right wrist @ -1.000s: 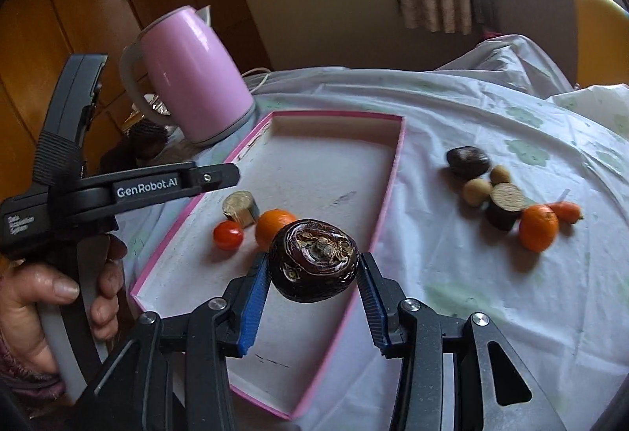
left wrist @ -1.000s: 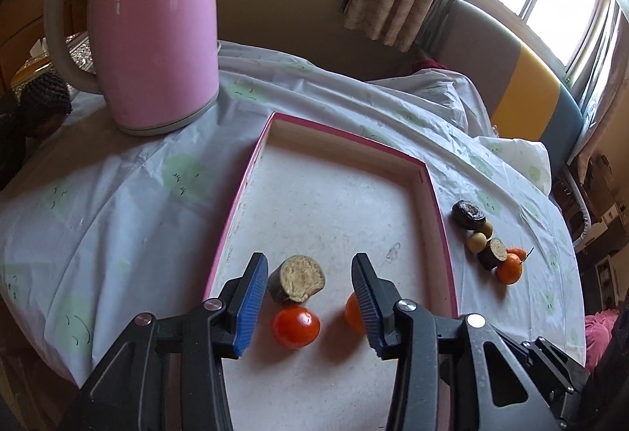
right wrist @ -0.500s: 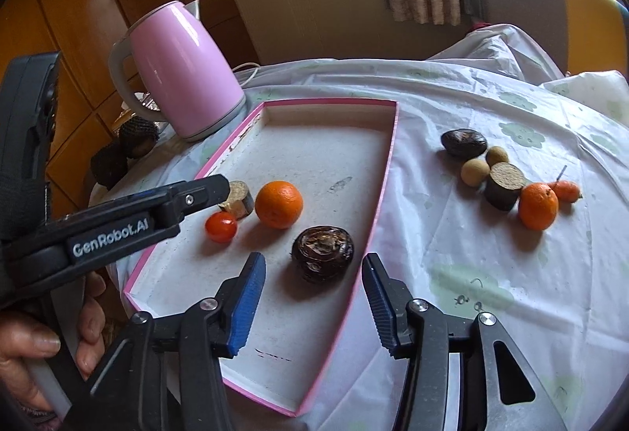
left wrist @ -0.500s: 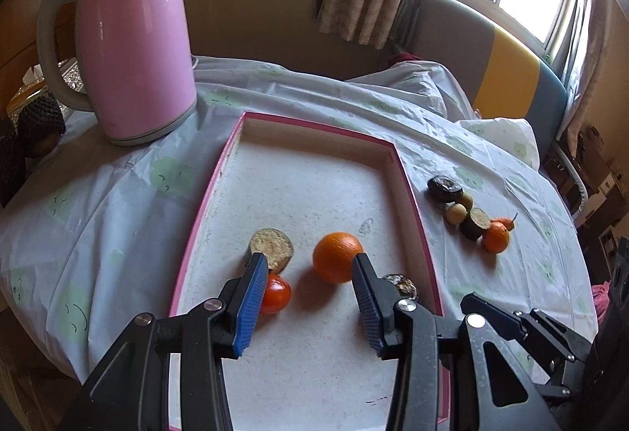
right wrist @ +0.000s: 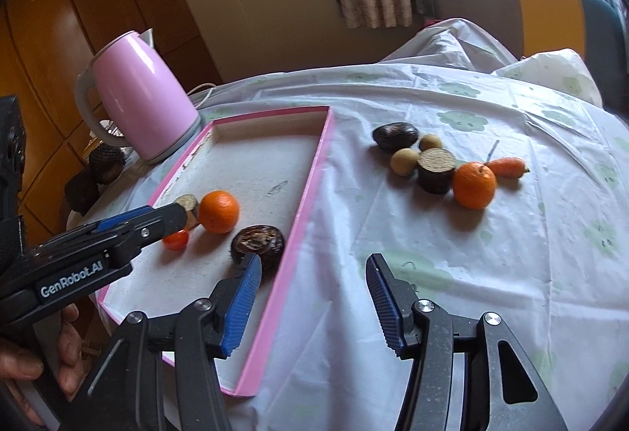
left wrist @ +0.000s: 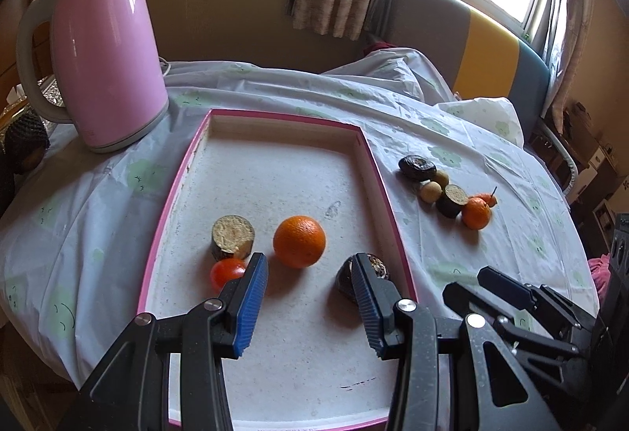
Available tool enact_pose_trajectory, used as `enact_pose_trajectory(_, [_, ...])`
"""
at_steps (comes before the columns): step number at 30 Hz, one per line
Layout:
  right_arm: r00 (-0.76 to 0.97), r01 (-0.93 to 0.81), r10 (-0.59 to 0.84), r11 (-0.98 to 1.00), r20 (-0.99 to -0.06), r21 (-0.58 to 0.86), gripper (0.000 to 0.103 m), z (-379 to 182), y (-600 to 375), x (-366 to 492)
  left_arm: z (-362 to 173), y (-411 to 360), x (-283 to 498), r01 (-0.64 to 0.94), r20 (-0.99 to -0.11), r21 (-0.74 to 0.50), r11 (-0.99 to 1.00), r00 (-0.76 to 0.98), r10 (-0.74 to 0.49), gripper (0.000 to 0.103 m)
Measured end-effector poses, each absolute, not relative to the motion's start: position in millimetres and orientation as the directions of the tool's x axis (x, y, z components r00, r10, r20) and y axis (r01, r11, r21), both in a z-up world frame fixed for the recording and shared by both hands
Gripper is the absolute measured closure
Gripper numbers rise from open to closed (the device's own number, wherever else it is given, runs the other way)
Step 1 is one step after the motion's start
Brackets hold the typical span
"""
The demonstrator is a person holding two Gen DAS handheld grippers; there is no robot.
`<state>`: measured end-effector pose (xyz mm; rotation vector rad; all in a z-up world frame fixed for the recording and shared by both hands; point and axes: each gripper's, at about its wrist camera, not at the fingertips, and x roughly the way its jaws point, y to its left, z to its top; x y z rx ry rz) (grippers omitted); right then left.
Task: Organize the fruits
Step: 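Move the right gripper to the stemmed mandarin orange and grasp it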
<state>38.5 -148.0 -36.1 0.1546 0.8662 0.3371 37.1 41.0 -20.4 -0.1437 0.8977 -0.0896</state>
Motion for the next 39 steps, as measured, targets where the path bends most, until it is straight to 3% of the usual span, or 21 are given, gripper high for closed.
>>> enact_pose_trajectory(18, [0.624,-0.022,0.212,0.967,-0.752,0.255,0.046,-55.1,-219.1,39.2,-27.9,9.8,34.3,0.116,-0.788,-0.161,0.98,0.583,-0.198,0.058])
enact_pose_trajectory(39, [0.636,-0.01,0.143,0.984,-0.758,0.177,0.046,-58.4,-233.9,73.3,-30.2,-19.7,51.7,0.185,-0.801,-0.186,0.965,0.541,-0.258,0.058])
